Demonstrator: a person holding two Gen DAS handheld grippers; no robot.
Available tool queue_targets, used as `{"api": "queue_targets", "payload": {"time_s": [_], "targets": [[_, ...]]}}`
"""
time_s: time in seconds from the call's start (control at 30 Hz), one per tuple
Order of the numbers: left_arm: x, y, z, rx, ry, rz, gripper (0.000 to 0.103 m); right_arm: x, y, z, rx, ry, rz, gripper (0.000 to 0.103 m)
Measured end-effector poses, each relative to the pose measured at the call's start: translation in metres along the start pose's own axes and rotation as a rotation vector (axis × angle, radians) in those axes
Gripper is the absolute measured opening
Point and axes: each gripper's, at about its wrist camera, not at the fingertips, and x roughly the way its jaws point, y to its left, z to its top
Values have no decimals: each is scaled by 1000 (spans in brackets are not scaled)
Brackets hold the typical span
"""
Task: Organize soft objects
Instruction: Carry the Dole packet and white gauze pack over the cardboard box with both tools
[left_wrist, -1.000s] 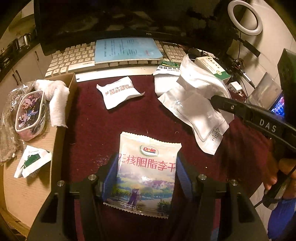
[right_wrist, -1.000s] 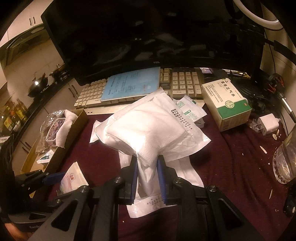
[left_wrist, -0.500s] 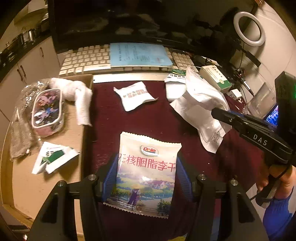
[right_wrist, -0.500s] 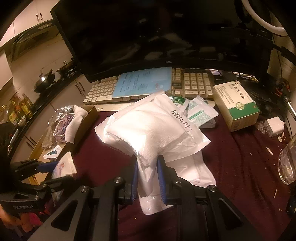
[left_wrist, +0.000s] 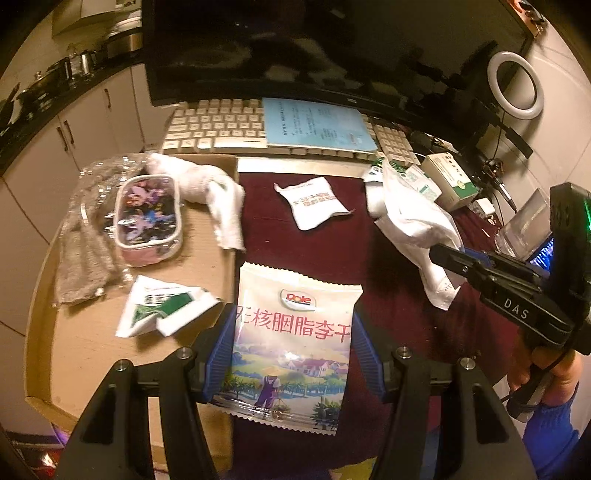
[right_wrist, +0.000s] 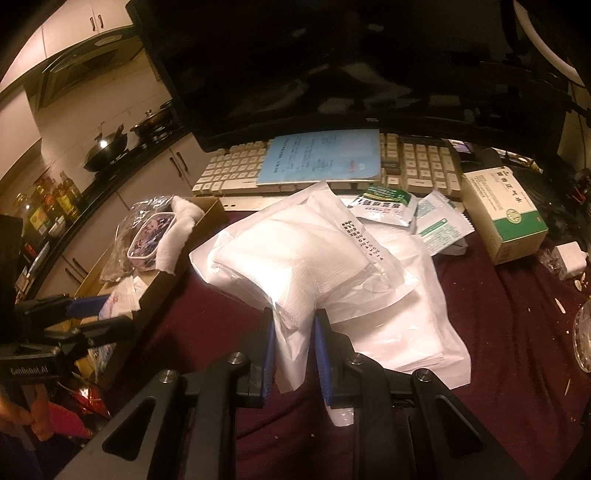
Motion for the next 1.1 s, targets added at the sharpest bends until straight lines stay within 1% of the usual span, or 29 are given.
{"api": "queue_targets", "payload": {"time_s": [0.27, 0.47, 0.6, 0.7, 0.77, 0.93, 1.1], "targets": [[-19, 31, -2, -47, -21, 52, 60, 0, 14, -1, -27, 2, 25, 21], [-26, 53, -2, -71, -12, 90, 60, 3, 28, 1, -56, 9, 39, 21], [-27, 71, -1, -107, -4, 105, 60, 4, 36, 3, -66, 9, 51, 21], [-28, 92, -2, -164, -7, 102, 60, 4, 47, 5, -82, 5, 63, 21], [-28, 103, -2, -188, -6, 114, 60, 5, 53, 6, -92, 8, 69, 21], [-26, 131, -1, -235, -1, 150, 60, 12, 81, 8, -139, 23, 93, 21], [-21, 146, -4, -266, 9, 167, 60, 27, 127, 10, -220, 47, 135, 21]]}}
